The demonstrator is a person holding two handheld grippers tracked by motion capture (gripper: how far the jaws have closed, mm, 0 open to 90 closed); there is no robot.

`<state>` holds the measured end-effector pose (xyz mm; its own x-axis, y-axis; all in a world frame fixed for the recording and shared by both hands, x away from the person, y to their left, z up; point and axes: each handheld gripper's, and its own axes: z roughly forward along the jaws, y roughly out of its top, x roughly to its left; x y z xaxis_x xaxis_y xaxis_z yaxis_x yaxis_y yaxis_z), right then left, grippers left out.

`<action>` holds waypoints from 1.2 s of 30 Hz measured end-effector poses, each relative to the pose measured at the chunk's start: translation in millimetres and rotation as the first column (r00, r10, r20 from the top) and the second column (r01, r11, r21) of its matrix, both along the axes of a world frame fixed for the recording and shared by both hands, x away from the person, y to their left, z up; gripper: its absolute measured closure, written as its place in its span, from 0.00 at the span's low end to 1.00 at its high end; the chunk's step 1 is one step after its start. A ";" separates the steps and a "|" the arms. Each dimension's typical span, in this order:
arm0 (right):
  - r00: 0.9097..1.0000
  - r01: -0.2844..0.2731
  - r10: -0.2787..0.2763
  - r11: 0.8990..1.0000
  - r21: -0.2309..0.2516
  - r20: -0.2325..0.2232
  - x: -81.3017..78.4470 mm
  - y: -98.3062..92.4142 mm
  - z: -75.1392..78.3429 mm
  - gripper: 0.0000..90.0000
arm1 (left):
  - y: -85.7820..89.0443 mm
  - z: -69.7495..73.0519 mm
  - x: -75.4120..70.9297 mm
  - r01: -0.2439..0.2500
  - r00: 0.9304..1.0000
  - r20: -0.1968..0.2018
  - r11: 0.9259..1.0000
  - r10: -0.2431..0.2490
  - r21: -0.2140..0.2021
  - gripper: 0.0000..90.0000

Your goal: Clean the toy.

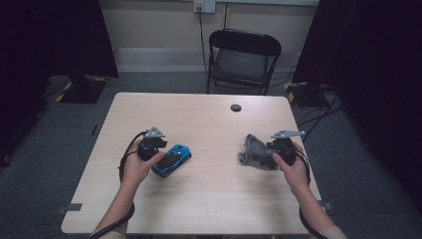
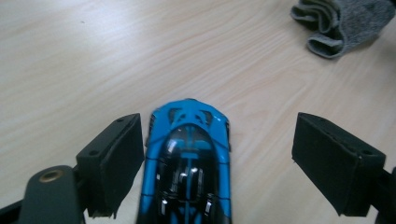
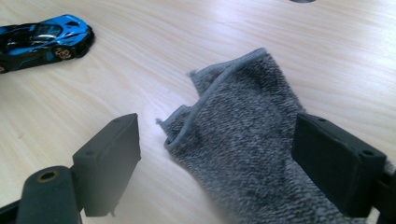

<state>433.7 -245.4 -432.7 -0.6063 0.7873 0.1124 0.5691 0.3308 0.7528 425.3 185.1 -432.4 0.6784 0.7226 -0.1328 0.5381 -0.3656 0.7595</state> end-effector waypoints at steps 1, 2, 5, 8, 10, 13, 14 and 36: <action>1.000 -0.004 0.004 1.000 -0.004 0.002 -1.3 0.5 -0.4 0.17 | 0.4 0.1 -1.7 0.003 1.000 -0.004 1.000 -0.003 0.015 0.18; 1.000 -0.006 0.006 1.000 -0.002 -0.001 -2.9 1.0 -0.5 0.17 | 0.9 0.2 -2.8 0.003 1.000 -0.007 1.000 -0.003 0.016 0.19; 1.000 -0.025 0.025 1.000 0.000 -0.003 -9.5 0.9 -0.7 0.17 | 2.8 1.0 -6.1 0.009 1.000 -0.006 1.000 -0.009 0.014 0.19; 1.000 -0.027 0.027 1.000 0.008 -0.006 -13.2 -0.4 -1.0 0.17 | 4.3 2.1 -7.9 0.022 1.000 -0.002 1.000 -0.022 0.017 0.19; 0.999 -0.038 0.038 0.999 0.013 -0.007 -16.4 -2.3 -2.2 0.17 | 5.9 2.5 -9.1 0.015 1.000 -0.003 1.000 -0.015 0.018 0.19; 0.999 -0.041 0.041 0.999 0.013 -0.016 -22.1 -6.5 -6.6 0.17 | 9.6 0.8 -11.3 0.019 1.000 -0.010 1.000 -0.018 0.020 0.19; 0.999 -0.041 0.041 0.999 0.013 -0.016 -22.1 -6.5 -6.6 0.17 | 9.6 0.8 -11.3 0.019 1.000 -0.010 1.000 -0.018 0.020 0.19; 0.997 -0.071 0.072 0.997 0.012 -0.021 -46.6 -15.6 -12.2 0.17 | 42.8 -14.5 -40.2 -0.001 0.999 -0.035 1.000 0.001 0.023 0.19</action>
